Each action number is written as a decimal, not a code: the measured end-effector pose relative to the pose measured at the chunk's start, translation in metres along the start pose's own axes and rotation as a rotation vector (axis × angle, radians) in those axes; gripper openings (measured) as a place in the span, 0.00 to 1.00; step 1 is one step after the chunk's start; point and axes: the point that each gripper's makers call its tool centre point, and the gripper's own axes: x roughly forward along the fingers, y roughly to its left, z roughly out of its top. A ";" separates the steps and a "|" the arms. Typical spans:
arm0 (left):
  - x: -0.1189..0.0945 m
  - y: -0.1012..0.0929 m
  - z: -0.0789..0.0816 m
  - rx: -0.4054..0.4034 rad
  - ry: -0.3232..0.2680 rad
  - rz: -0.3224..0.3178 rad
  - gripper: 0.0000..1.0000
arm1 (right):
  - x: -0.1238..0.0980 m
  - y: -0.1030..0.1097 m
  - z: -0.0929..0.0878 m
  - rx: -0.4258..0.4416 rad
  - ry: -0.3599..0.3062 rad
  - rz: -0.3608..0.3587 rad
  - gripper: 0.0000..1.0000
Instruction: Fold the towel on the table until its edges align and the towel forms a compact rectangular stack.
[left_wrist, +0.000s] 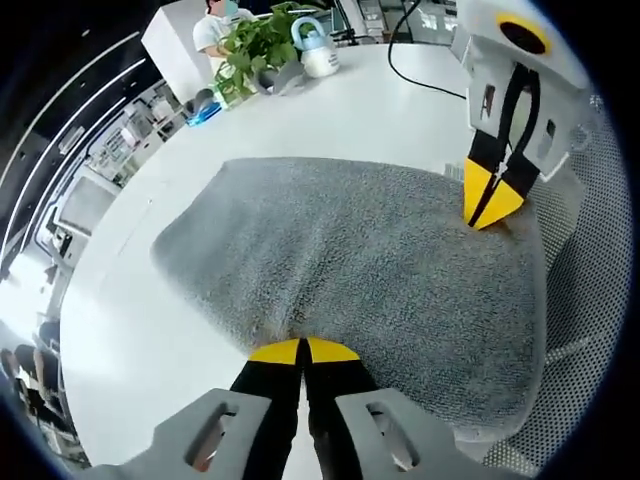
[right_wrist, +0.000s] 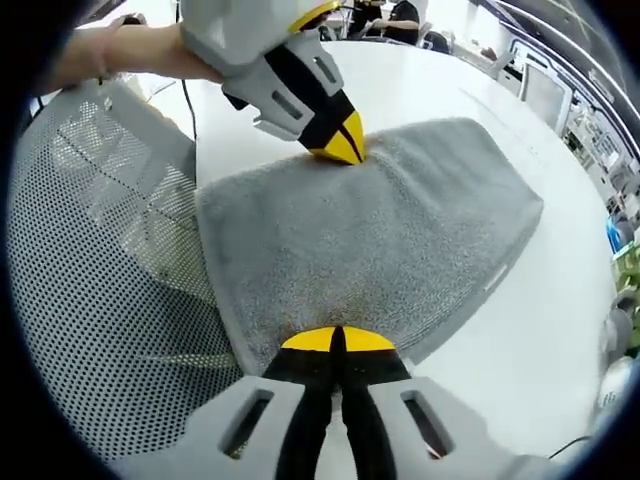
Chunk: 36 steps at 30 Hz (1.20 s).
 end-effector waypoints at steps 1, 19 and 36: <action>0.000 0.000 0.000 0.002 0.002 -0.001 0.01 | 0.000 -0.001 0.000 -0.021 0.002 -0.006 0.00; -0.008 -0.005 0.003 0.052 -0.134 -0.130 0.02 | 0.000 0.001 0.001 -0.309 -0.015 -0.013 0.00; -0.064 -0.096 0.009 0.669 -0.181 -0.376 0.29 | 0.000 -0.002 0.002 -0.141 -0.086 0.019 0.00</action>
